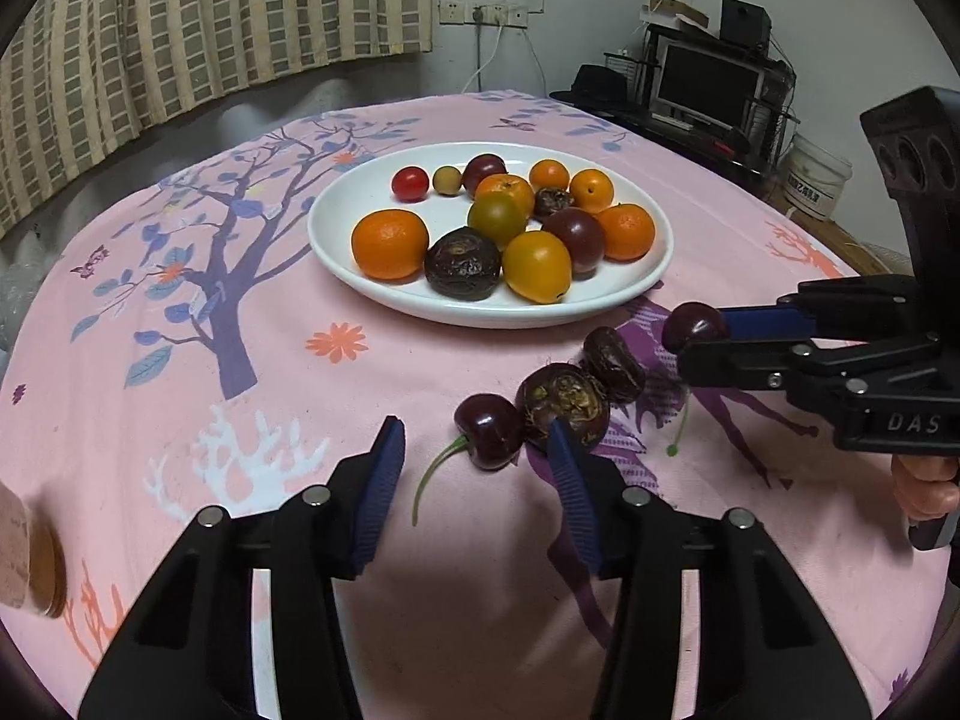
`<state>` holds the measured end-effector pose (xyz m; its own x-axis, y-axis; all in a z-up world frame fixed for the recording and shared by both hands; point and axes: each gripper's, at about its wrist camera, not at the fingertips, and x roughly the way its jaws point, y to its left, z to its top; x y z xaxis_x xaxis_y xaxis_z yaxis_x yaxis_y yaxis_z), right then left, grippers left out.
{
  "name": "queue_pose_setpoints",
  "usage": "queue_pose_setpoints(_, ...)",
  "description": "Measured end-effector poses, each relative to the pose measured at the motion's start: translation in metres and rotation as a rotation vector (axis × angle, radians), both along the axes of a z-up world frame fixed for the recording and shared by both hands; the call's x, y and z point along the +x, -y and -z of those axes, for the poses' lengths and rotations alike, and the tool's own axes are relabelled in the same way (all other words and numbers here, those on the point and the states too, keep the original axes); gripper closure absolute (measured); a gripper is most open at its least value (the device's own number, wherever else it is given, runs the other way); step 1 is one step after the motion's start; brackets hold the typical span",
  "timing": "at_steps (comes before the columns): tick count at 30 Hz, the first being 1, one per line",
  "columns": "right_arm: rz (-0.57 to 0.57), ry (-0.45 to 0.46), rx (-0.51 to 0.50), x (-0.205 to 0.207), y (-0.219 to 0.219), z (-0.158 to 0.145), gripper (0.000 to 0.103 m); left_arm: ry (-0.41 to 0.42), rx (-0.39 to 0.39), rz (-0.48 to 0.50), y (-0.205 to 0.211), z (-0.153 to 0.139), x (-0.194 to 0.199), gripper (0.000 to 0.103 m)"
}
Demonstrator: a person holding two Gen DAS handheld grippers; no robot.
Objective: Organize fruits
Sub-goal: 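Grasp a dark red cherry with the right gripper while the left gripper grasps another cherry, then lower both cherries onto the white plate and open both grippers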
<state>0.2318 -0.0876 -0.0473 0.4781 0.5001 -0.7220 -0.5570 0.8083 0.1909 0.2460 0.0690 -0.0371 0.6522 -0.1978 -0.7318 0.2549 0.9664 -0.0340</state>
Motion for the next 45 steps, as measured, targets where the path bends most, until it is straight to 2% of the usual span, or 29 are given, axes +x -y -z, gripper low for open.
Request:
queue_pose_setpoints(6, 0.010, -0.004, 0.002, 0.002, 0.003, 0.000, 0.074, -0.031, -0.014, 0.105, 0.000, 0.010, 0.017, 0.054)
queue_pose_setpoints(12, 0.013, -0.008, -0.007, 0.003, 0.002, 0.002, 0.074, -0.069, -0.112, 0.184, -0.012, 0.014, 0.026, 0.055)
queue_pose_setpoints(13, 0.013, -0.008, -0.009, 0.003, 0.002, 0.002, 0.074, -0.084, -0.137, 0.194, -0.014, 0.016, 0.028, 0.057)
queue_pose_setpoints(16, 0.015, -0.008, -0.008, 0.004, 0.003, 0.002, 0.074, -0.104, -0.165, 0.217, -0.015, 0.017, 0.027, 0.070)
queue_pose_setpoints(18, 0.019, 0.001, -0.008, 0.004, 0.005, 0.000, 0.074, -0.092, -0.116, 0.225, -0.009, 0.017, 0.023, 0.076)
queue_pose_setpoints(19, 0.021, 0.005, -0.008, 0.004, 0.005, -0.001, 0.074, -0.095, -0.096, 0.228, -0.005, 0.019, 0.022, 0.076)
queue_pose_setpoints(25, 0.033, 0.018, 0.006, 0.003, 0.010, -0.005, 0.074, -0.062, -0.045, 0.182, -0.002, 0.012, 0.008, 0.076)
queue_pose_setpoints(30, 0.056, 0.084, 0.047, 0.005, 0.016, -0.018, 0.074, 0.020, -0.097, 0.134, -0.007, -0.023, 0.007, 0.077)
queue_pose_setpoints(34, 0.122, 0.179, 0.091, 0.025, 0.022, -0.033, 0.074, 0.086, -0.087, 0.050, 0.000, -0.053, 0.043, 0.077)
queue_pose_setpoints(37, 0.166, 0.198, 0.111, 0.056, 0.023, -0.034, 0.074, 0.090, -0.106, -0.014, 0.008, -0.060, 0.085, 0.077)
queue_pose_setpoints(39, 0.188, 0.214, 0.116, 0.078, 0.020, -0.032, 0.073, 0.084, -0.060, -0.063, 0.016, -0.058, 0.108, 0.076)
queue_pose_setpoints(40, 0.202, 0.215, 0.111, 0.085, 0.019, -0.030, 0.069, 0.056, -0.016, -0.114, 0.020, -0.054, 0.120, 0.069)
queue_pose_setpoints(41, 0.224, 0.198, 0.105, 0.090, 0.019, -0.027, 0.062, 0.027, 0.004, -0.148, 0.020, -0.052, 0.125, 0.043)
queue_pose_setpoints(42, 0.223, 0.175, 0.111, 0.092, 0.022, -0.025, 0.061, 0.012, 0.008, -0.182, 0.018, -0.050, 0.125, 0.036)
queue_pose_setpoints(43, 0.202, 0.152, 0.120, 0.089, 0.023, -0.025, 0.061, 0.035, -0.008, -0.207, 0.014, -0.052, 0.116, 0.027)
queue_pose_setpoints(45, 0.153, 0.145, 0.102, 0.076, 0.020, -0.028, 0.061, 0.090, -0.003, -0.223, 0.008, -0.056, 0.093, 0.016)
